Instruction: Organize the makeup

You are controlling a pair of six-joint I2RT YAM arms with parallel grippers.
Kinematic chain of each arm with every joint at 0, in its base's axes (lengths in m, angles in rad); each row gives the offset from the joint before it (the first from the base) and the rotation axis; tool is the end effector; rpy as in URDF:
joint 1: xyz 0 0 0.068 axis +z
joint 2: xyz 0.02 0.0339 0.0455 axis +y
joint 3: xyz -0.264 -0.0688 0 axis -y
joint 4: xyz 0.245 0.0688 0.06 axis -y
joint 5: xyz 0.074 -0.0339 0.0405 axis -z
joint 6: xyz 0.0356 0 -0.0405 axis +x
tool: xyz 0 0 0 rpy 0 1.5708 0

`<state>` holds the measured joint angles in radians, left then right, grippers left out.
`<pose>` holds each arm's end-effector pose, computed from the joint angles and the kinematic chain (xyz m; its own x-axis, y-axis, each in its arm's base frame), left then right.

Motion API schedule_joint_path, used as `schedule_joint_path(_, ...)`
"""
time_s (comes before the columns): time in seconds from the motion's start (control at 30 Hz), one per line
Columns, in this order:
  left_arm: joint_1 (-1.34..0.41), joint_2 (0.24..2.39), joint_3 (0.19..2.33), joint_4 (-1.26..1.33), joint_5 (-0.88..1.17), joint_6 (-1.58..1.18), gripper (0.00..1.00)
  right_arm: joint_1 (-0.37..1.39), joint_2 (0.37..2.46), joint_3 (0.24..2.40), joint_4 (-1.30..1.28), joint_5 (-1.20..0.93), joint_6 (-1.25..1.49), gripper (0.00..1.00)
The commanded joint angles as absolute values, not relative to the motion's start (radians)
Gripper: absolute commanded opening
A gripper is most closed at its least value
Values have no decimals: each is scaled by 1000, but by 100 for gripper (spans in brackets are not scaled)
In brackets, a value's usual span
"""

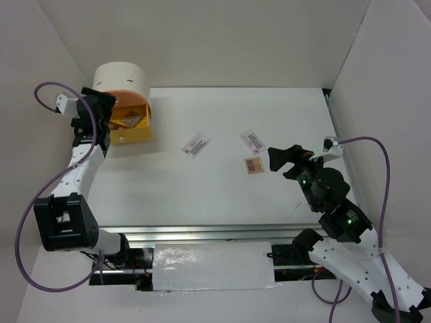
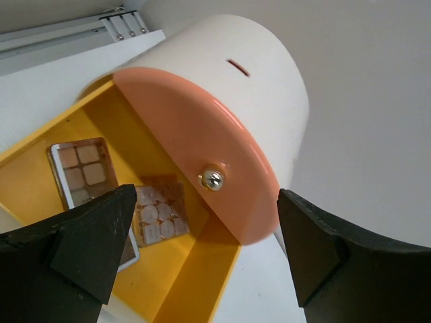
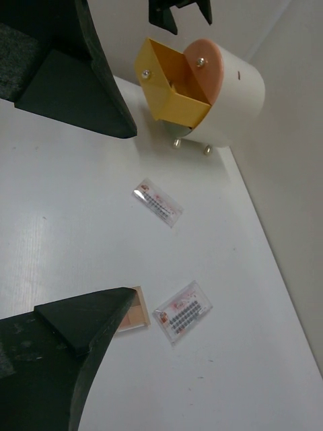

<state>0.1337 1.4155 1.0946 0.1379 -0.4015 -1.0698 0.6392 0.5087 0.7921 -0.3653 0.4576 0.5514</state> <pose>0.3307 0.0585 0.3346 0.3550 -0.7669 -0.5347 -0.4000 0.3923 -0.8283 0.1004 0.0551 0.3595 -0.1512 0.4732 -0.8679 -0.1205 0.8626 0.4913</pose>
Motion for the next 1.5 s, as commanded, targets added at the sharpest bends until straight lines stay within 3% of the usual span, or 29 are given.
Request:
schedule_joint_path(0.0, 75, 1344, 1204, 144, -316, -988, 99, 632, 526, 802, -302, 501, 541, 100)
schedule_joint_path(0.2, -299, 1538, 1525, -254, -339, -822, 99, 545, 736, 870, -374, 610, 701, 100)
schedule_joint_path(0.33, -594, 1739, 1675, -449, -445, -914, 99, 477, 690, 856, -399, 687, 758, 100)
schedule_joint_path(0.53, -800, 2180, 2004, -590, -399, -934, 99, 426, 612, 914, -511, 765, 742, 100)
schedule_joint_path(0.77, -871, 2402, 2227, -659, -367, -905, 99, 416, 494, 841, -489, 706, 701, 100)
schedule_joint_path(1.47, -943, 2643, 2310, -733, -436, -966, 99, 414, 394, 781, -428, 515, 630, 100)
